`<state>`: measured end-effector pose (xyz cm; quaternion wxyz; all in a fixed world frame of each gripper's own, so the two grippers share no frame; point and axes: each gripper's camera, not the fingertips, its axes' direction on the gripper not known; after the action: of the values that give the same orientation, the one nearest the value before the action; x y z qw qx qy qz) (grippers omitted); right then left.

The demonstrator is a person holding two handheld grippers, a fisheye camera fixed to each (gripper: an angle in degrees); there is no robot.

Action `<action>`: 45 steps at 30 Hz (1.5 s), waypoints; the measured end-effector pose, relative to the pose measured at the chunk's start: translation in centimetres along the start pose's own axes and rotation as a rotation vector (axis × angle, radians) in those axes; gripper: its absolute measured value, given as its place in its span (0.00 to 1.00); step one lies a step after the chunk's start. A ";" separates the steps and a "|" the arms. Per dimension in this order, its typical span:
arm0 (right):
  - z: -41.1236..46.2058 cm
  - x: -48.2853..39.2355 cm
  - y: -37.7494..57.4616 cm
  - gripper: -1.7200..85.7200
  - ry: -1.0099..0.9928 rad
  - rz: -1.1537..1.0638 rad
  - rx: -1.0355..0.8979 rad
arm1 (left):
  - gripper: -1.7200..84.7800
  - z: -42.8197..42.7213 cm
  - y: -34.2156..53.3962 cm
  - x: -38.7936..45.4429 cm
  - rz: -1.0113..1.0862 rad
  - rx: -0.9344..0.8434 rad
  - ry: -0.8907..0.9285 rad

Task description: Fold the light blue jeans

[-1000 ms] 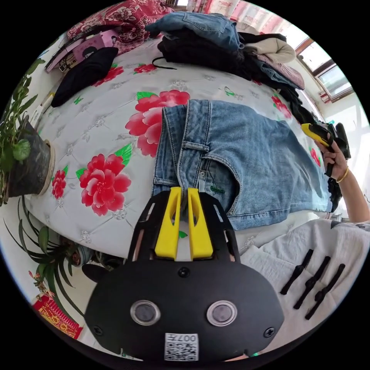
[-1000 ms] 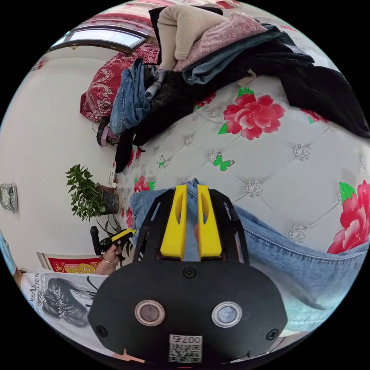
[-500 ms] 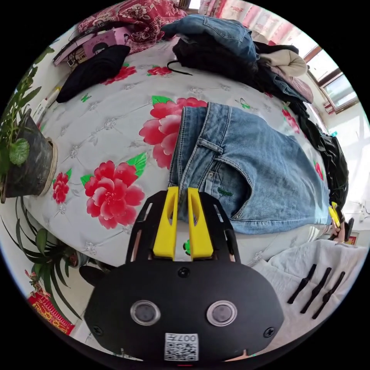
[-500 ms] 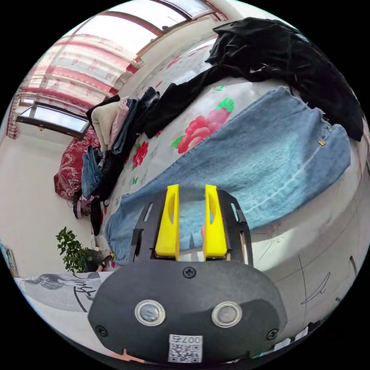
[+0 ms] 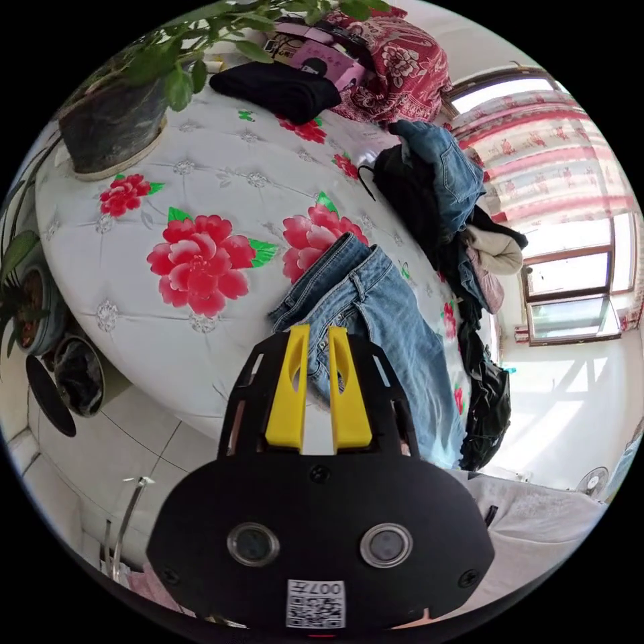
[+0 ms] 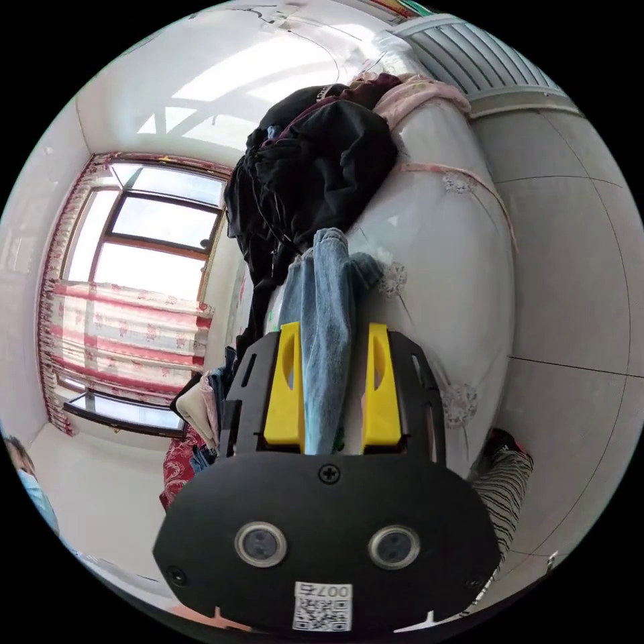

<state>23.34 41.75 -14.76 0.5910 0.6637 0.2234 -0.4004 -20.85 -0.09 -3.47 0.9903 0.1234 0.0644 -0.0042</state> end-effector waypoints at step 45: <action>19.3 -24.9 43.6 0.11 -0.009 -1.588 -1.164 | 0.08 0.8 5.3 -4.9 0.383 -0.070 0.128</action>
<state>37.28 18.82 31.80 0.3856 -0.0756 0.7645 -0.5110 -25.50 4.87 -0.82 0.9705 0.0988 0.1026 0.1944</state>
